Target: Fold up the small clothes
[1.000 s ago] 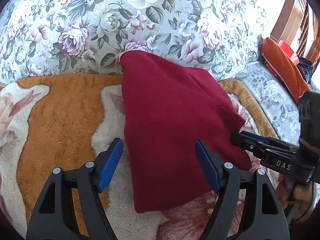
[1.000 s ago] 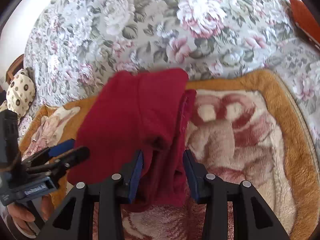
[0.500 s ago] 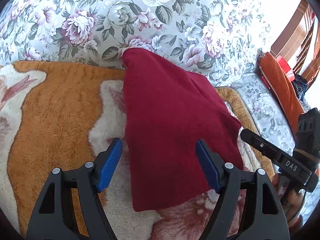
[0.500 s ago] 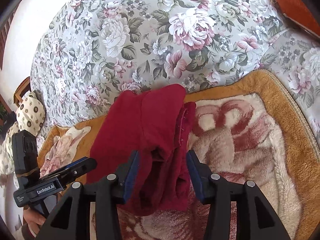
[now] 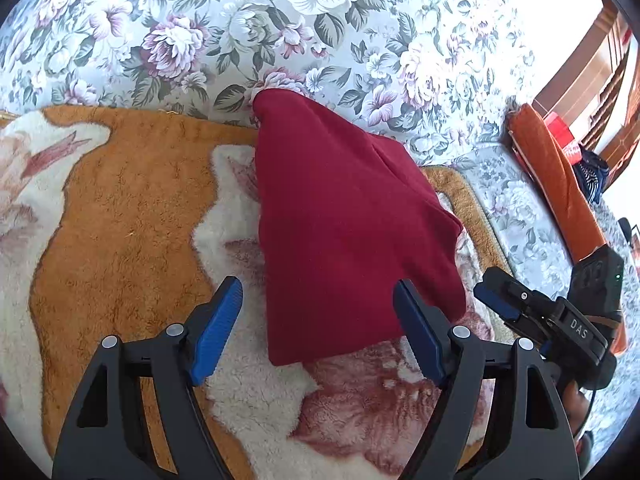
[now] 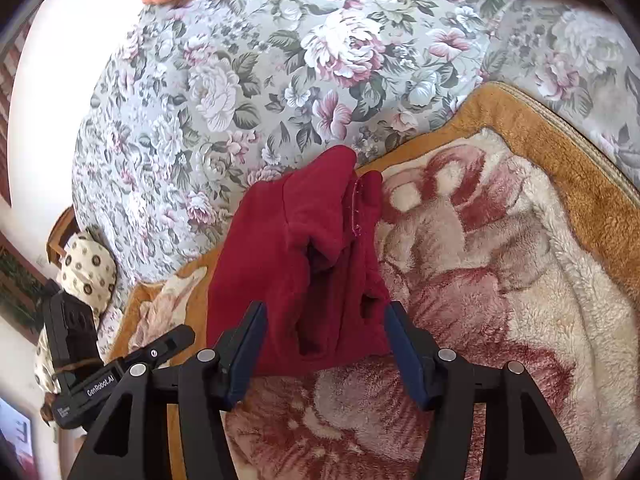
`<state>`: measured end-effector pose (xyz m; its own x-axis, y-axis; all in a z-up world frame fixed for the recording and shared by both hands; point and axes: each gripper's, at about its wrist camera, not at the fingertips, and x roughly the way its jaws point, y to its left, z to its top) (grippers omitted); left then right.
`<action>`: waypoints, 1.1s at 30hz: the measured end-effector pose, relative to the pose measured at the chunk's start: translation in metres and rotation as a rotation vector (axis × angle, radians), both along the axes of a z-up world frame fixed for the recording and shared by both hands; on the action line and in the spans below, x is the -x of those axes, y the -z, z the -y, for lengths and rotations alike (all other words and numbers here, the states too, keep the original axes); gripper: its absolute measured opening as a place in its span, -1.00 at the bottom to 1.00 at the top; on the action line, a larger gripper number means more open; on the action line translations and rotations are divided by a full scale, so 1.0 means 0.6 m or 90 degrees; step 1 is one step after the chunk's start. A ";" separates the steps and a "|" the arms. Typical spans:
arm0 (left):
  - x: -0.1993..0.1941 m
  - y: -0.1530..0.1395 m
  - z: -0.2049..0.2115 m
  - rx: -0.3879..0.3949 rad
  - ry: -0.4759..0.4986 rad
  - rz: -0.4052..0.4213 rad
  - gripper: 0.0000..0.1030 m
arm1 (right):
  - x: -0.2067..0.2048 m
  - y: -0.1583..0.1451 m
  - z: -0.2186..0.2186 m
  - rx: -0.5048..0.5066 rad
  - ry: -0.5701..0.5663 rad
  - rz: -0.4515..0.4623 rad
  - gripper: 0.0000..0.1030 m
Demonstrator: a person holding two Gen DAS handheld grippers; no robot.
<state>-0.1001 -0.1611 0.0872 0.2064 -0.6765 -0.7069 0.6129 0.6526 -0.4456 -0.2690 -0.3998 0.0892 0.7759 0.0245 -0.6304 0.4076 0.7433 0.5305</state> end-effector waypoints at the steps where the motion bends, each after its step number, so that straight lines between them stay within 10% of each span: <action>1: -0.001 0.000 -0.002 0.002 -0.004 -0.002 0.58 | -0.001 0.002 0.003 -0.003 0.005 -0.001 0.23; 25: -0.101 0.072 0.050 0.076 -0.027 -0.168 0.71 | -0.103 0.037 0.086 -0.045 -0.014 -0.009 0.70; 33: -0.092 0.080 0.074 0.059 -0.006 -0.153 0.83 | -0.158 0.064 0.087 -0.056 -0.058 -0.023 0.71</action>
